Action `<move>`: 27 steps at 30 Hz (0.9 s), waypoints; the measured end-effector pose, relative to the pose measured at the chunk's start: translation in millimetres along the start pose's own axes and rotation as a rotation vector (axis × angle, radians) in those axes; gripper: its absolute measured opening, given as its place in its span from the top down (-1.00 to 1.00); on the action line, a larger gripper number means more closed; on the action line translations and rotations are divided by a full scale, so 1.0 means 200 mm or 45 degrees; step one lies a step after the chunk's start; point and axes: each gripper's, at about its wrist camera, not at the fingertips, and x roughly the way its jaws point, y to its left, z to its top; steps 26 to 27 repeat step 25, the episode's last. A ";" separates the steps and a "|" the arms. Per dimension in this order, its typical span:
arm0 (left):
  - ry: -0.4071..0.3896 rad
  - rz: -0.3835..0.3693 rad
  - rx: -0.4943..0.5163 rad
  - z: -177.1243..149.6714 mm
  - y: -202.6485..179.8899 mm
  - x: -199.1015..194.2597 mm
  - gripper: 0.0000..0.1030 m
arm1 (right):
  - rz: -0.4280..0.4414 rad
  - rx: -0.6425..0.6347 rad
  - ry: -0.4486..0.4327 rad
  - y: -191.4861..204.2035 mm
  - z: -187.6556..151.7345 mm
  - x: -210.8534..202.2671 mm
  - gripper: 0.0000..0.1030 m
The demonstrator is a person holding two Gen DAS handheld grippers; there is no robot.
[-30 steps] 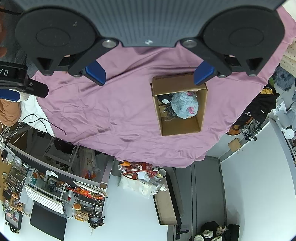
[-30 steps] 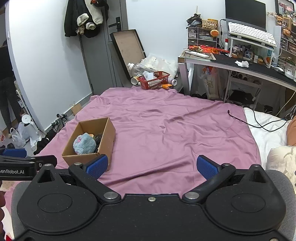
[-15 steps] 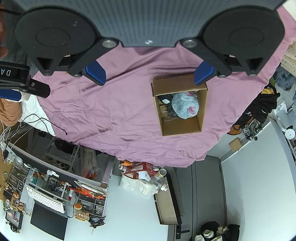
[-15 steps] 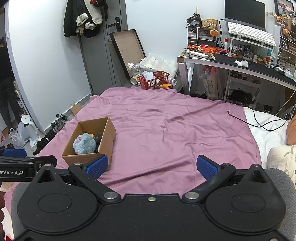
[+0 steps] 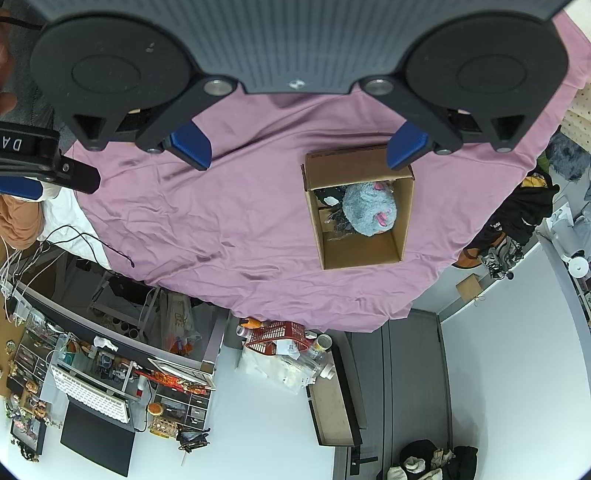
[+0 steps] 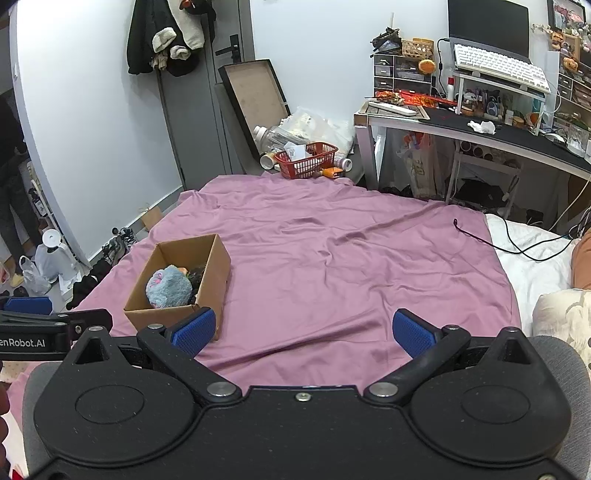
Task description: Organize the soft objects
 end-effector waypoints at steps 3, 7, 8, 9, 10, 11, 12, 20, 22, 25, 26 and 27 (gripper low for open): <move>0.000 0.001 0.002 0.00 0.00 0.00 -0.95 | -0.002 0.003 0.002 0.00 0.00 0.00 -1.00; -0.001 -0.001 0.002 0.00 -0.01 0.00 -0.95 | -0.003 0.005 0.002 0.00 0.00 0.00 -1.00; -0.002 -0.001 0.002 0.00 -0.01 0.00 -0.95 | -0.004 0.005 0.001 0.00 0.00 0.00 -1.00; -0.002 -0.001 0.002 0.00 -0.01 0.00 -0.95 | -0.002 0.006 0.001 0.00 0.00 0.00 -1.00; -0.001 0.001 0.002 0.00 -0.01 0.00 -0.95 | -0.002 0.007 0.002 0.00 0.00 0.00 -1.00; -0.001 0.002 0.002 0.00 -0.01 0.00 -0.95 | -0.003 0.007 0.003 0.00 0.00 0.00 -1.00; -0.002 0.000 0.002 0.00 -0.01 0.00 -0.95 | -0.003 0.007 0.002 0.00 0.00 0.00 -1.00; 0.004 0.007 0.003 0.01 -0.02 -0.01 -0.95 | -0.002 0.008 0.003 -0.01 -0.01 0.00 -1.00; 0.002 0.007 0.007 0.01 -0.03 0.00 -0.95 | -0.004 0.014 0.003 -0.01 -0.01 0.00 -1.00; -0.003 0.017 0.017 0.01 -0.03 0.01 -0.95 | -0.004 0.016 0.003 0.00 -0.01 0.01 -1.00; -0.003 0.017 0.017 0.01 -0.03 0.01 -0.95 | -0.004 0.016 0.003 0.00 -0.01 0.01 -1.00; -0.003 0.017 0.017 0.01 -0.03 0.01 -0.95 | -0.004 0.016 0.003 0.00 -0.01 0.01 -1.00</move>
